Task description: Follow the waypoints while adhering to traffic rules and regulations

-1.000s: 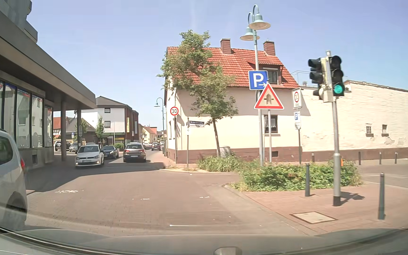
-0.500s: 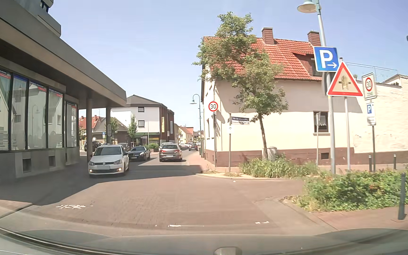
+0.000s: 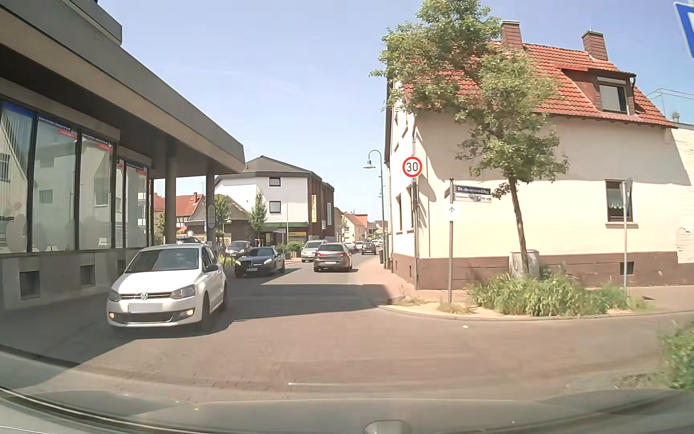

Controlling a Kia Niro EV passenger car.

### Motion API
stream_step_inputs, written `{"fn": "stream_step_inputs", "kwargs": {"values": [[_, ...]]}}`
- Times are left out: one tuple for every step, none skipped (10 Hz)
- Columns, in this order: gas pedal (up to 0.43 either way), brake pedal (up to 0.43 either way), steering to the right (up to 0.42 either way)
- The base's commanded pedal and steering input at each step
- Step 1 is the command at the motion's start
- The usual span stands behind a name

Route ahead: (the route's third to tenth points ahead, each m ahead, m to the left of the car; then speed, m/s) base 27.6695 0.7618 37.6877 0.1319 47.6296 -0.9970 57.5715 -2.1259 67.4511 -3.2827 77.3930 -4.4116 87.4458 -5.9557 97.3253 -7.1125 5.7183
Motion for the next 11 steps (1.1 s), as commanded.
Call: {"fn": "stream_step_inputs", "kwargs": {"values": [[0.189,0.0,-0.081],[0.189,0.0,-0.081],[0.189,0.0,-0.085],[0.189,0.0,-0.087],[0.189,0.0,-0.09],[0.189,0.0,-0.094],[0.189,0.0,-0.094],[0.189,0.0,-0.083],[0.189,0.0,-0.056],[0.189,0.0,-0.021],[0.169,0.0,0.001]]}}
